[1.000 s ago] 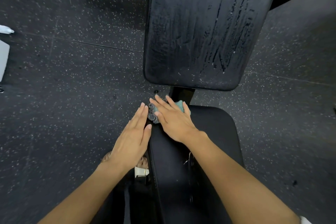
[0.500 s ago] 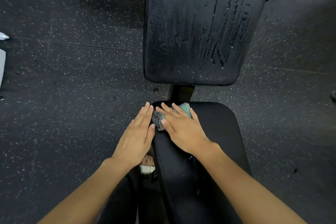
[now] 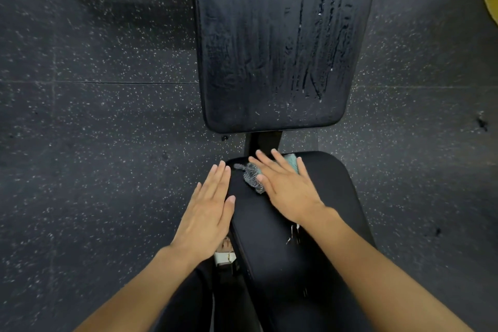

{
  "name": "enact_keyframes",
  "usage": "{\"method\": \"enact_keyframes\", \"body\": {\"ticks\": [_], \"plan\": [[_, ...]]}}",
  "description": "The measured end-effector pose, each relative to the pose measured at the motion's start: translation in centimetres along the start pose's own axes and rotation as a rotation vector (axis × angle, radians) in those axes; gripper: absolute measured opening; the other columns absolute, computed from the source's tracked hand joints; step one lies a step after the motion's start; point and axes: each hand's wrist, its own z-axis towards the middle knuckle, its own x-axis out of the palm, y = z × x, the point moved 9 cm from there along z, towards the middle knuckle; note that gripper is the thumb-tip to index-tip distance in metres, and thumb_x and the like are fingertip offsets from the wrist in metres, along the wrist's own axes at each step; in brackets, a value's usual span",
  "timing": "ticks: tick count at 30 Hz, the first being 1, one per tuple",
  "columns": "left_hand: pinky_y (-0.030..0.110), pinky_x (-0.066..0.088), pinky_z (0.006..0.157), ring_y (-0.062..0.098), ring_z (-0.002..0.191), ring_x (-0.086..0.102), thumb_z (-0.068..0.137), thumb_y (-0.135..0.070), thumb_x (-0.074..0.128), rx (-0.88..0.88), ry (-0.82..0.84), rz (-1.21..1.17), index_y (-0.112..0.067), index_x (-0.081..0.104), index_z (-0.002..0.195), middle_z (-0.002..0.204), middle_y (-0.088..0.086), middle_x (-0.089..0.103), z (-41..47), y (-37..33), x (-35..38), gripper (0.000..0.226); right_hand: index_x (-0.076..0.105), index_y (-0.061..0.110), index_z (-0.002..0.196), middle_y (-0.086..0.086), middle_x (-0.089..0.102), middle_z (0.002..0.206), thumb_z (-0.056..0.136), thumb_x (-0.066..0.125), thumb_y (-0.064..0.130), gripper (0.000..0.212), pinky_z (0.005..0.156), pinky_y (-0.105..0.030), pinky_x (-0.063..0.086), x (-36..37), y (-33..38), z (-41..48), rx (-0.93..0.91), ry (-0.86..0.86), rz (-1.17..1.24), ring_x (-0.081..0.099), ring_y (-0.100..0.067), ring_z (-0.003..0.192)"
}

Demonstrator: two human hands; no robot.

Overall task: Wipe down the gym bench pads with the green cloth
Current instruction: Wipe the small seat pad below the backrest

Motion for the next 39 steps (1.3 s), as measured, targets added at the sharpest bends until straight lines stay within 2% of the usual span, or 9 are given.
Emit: {"method": "enact_keyframes", "body": {"ticks": [5,9,12,17,20,23,27,34,39], "plan": [[0.018,-0.017,0.115,-0.012,0.140,-0.028,0.085,-0.059,-0.007,0.016,0.046,0.065,-0.031,-0.013,0.150,0.159,-0.022,-0.022,0.4,0.1,0.0,0.072,0.010,0.041,0.154,0.021,0.004,0.162,0.106,0.012,0.039,0.048,0.119,-0.051,-0.007,-1.4,-6.9,0.2,0.253,-0.033,-0.007,-0.007,-0.008,0.150],[0.020,-0.017,0.115,-0.011,0.140,-0.029,0.084,-0.059,-0.007,0.025,0.059,0.076,-0.030,-0.014,0.151,0.159,-0.021,-0.023,0.5,0.1,0.0,0.073,0.012,0.036,0.155,0.015,0.007,0.163,0.107,0.012,0.038,0.048,0.117,-0.055,-0.007,-1.5,-7.4,0.6,0.403,-0.092,0.054,-0.004,-0.014,0.151],[0.022,-0.017,0.115,-0.011,0.140,-0.030,0.084,-0.059,-0.007,0.030,0.067,0.082,-0.029,-0.015,0.151,0.158,-0.021,-0.026,0.6,0.0,0.0,0.074,0.014,0.038,0.154,0.015,0.010,0.163,0.107,0.013,0.038,0.048,0.116,-0.057,-0.008,-0.9,-5.1,1.3,0.388,-0.106,0.090,-0.002,-0.015,0.151],[0.026,-0.014,0.118,-0.010,0.140,-0.031,0.083,-0.058,-0.006,0.024,0.073,0.075,-0.029,-0.017,0.151,0.157,-0.021,-0.028,0.7,0.2,0.0,0.075,0.015,0.039,0.154,0.017,0.009,0.162,0.106,0.016,0.042,0.048,0.115,-0.058,-0.009,0.1,1.0,2.6,0.196,-0.076,0.085,-0.001,-0.014,0.151],[0.029,-0.012,0.121,-0.009,0.141,-0.029,0.084,-0.059,-0.006,0.022,0.070,0.060,-0.029,-0.016,0.150,0.158,-0.020,-0.026,0.8,0.2,0.2,0.074,0.016,0.043,0.153,0.019,0.011,0.162,0.104,0.024,0.049,0.051,0.117,-0.055,-0.010,0.6,3.2,2.2,0.036,-0.066,0.064,-0.001,-0.010,0.150],[0.027,-0.013,0.119,-0.008,0.142,-0.028,0.085,-0.061,-0.006,0.034,0.063,0.074,-0.028,-0.016,0.151,0.158,-0.020,-0.026,0.8,0.2,0.2,0.074,0.017,0.045,0.152,0.023,0.011,0.161,0.104,0.025,0.047,0.049,0.120,-0.047,-0.008,0.1,1.7,1.7,-0.026,-0.046,0.049,-0.002,-0.005,0.150],[0.025,-0.013,0.118,-0.008,0.142,-0.027,0.086,-0.062,-0.005,0.042,0.060,0.077,-0.028,-0.015,0.152,0.158,-0.020,-0.026,0.8,0.1,0.0,0.075,0.018,0.045,0.152,0.023,0.012,0.160,0.105,0.024,0.045,0.047,0.121,-0.045,-0.004,-0.9,-2.0,1.4,0.025,-0.035,0.033,-0.001,-0.003,0.149],[0.023,-0.015,0.116,-0.009,0.142,-0.027,0.087,-0.064,-0.007,0.055,0.075,0.087,-0.029,-0.015,0.153,0.159,-0.023,-0.025,0.9,0.5,0.0,0.075,0.020,0.039,0.153,0.017,0.014,0.161,0.106,0.022,0.039,0.046,0.120,-0.050,0.002,-2.7,-10.7,-1.0,0.294,-0.087,0.073,0.001,-0.009,0.150],[0.025,-0.014,0.118,-0.011,0.142,-0.026,0.088,-0.063,-0.007,0.050,0.078,0.051,-0.032,-0.012,0.153,0.159,-0.024,-0.022,1.0,0.8,0.1,0.073,0.022,0.038,0.153,0.017,0.016,0.161,0.106,0.020,0.040,0.047,0.119,-0.051,0.000,-2.1,-8.5,-1.3,0.344,-0.150,0.101,0.005,-0.011,0.151]]}}
